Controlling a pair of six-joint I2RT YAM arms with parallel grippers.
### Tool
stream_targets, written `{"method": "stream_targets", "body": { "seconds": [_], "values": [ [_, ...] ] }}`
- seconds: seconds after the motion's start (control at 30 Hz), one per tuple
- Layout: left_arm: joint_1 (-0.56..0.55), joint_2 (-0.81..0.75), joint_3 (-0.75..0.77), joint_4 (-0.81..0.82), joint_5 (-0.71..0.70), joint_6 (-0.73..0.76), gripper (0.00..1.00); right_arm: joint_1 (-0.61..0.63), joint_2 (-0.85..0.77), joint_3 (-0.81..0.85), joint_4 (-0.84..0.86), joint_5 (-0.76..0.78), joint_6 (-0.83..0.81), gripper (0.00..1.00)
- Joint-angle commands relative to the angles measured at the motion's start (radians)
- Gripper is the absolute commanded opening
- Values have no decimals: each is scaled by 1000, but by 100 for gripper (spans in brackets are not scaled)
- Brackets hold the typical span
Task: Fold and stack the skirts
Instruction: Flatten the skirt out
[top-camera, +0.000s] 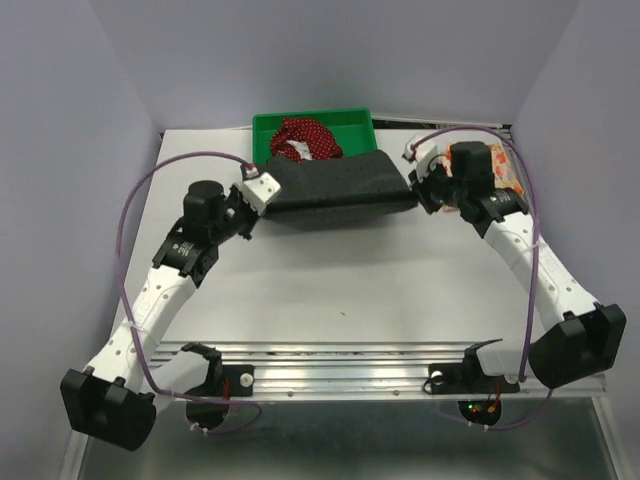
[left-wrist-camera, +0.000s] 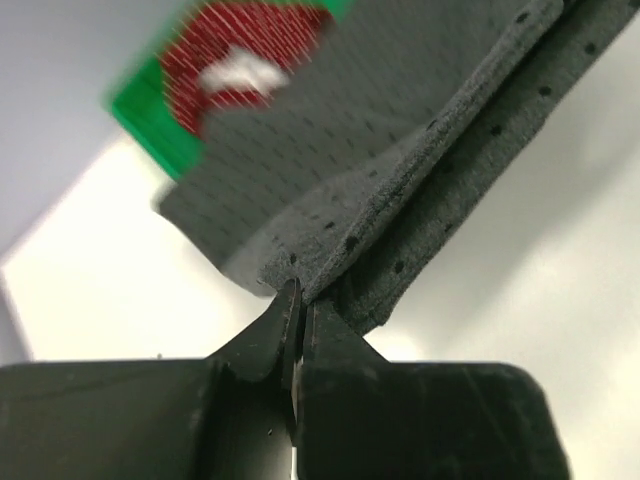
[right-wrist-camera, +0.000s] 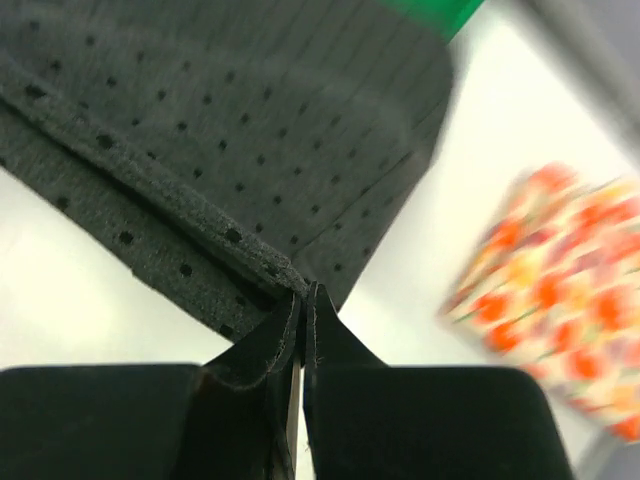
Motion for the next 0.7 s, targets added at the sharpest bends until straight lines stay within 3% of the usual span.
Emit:
{"method": "stream_targets", "body": {
  "seconds": [0.0, 0.07, 0.13, 0.17, 0.2, 0.3, 0.37, 0.4, 0.67],
  "values": [
    [17, -28, -154, -229, -17, 178, 8, -78, 51, -180, -351, -20, -168, 7],
    [-31, -57, -191, -282, -1, 244, 18, -78, 45, -227, -395, -55, -189, 10],
    [-72, -77, -234, -363, 16, 275, 28, -67, 22, -273, -451, -98, -232, 27],
    [-95, -101, -246, -383, 16, 281, 32, -67, 11, -280, -473, -110, -248, 37],
    [-138, -111, -258, -421, 14, 286, 41, -56, 0, -288, -523, -144, -280, 69],
    [-209, -144, -258, -493, 13, 275, 47, -47, -38, -291, -589, -172, -334, 98],
    [-229, -155, -239, -524, 20, 267, 53, -47, -66, -287, -642, -186, -354, 100],
    [-244, -161, -223, -550, 20, 261, 65, -47, -96, -278, -667, -204, -366, 100],
    [-296, -128, -137, -665, -24, 289, 70, -47, -132, -176, -723, -235, -380, 100]
  ]
}}
